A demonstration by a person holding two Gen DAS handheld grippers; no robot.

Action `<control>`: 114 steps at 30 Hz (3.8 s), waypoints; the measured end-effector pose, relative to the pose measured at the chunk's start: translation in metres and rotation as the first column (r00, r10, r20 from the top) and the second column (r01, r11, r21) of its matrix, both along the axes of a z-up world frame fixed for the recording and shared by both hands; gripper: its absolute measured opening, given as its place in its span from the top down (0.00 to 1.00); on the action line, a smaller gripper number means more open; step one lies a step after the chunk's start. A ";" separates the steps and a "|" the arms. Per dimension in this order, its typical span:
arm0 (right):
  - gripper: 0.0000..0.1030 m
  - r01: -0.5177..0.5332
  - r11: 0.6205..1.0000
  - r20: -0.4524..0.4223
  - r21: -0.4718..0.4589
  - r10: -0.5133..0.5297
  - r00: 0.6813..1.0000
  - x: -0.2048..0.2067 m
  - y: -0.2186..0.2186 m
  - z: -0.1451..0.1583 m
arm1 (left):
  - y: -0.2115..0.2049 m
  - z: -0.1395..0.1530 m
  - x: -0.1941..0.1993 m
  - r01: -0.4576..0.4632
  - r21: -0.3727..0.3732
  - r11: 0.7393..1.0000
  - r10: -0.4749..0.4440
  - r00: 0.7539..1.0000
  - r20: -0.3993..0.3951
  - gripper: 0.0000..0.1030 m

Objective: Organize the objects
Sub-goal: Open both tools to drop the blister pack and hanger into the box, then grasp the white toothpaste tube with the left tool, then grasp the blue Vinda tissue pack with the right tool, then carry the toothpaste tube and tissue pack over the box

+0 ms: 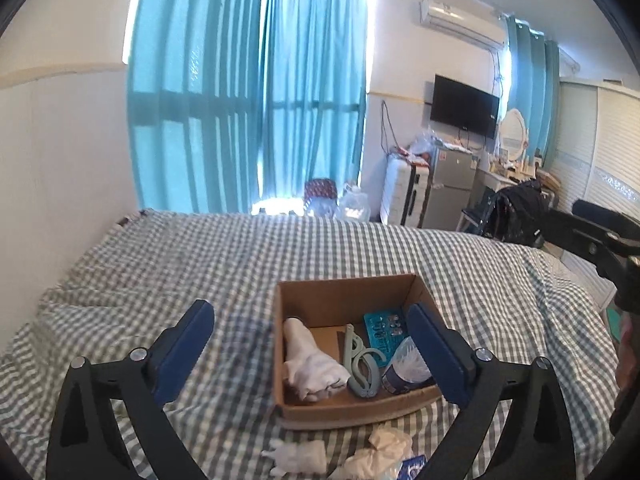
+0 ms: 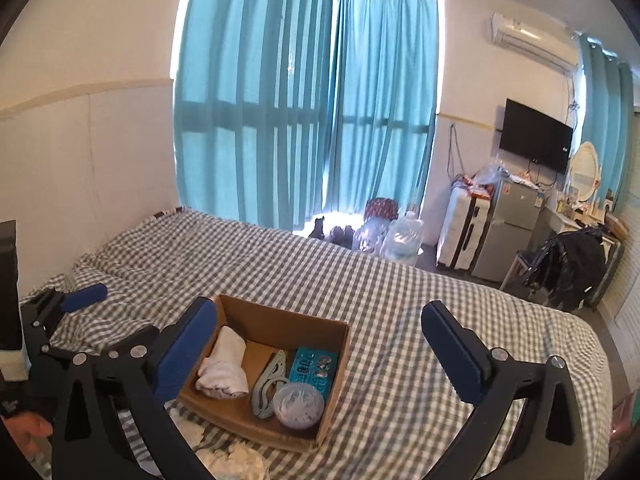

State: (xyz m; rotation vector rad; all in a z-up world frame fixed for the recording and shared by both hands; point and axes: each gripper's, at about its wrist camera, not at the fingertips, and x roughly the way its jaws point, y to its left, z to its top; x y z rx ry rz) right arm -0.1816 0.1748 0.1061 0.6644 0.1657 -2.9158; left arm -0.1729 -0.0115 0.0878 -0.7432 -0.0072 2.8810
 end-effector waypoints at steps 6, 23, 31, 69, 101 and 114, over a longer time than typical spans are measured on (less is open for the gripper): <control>0.00 0.013 1.000 0.004 -0.017 -0.012 1.000 0.045 0.005 0.005 | -0.016 0.006 0.043 -0.031 -0.032 0.999 0.030 0.999 -0.037 0.00; 0.00 0.037 0.999 0.189 -0.017 -0.033 0.981 0.077 0.022 -0.141 | -0.017 -0.131 0.080 -0.100 -0.122 0.987 0.117 0.984 0.138 0.00; 0.00 0.012 1.000 0.281 0.004 -0.013 0.960 0.067 0.020 -0.209 | -0.007 -0.205 0.067 -0.070 -0.128 0.989 0.105 0.950 0.295 0.00; 0.00 -0.042 0.998 0.438 -0.052 0.060 0.897 0.051 -0.055 -0.259 | -0.028 -0.214 0.069 -0.031 -0.004 1.000 0.030 0.924 0.380 0.80; 0.26 -0.061 0.996 0.364 -0.066 0.081 0.928 0.131 -0.025 -0.200 | 0.005 -0.165 0.110 0.020 0.028 0.999 -0.029 0.943 0.330 0.80; 0.26 -0.096 0.994 0.198 -0.050 0.104 0.975 0.100 -0.012 -0.115 | 0.025 -0.077 0.051 0.073 0.033 0.997 -0.077 0.981 0.179 0.80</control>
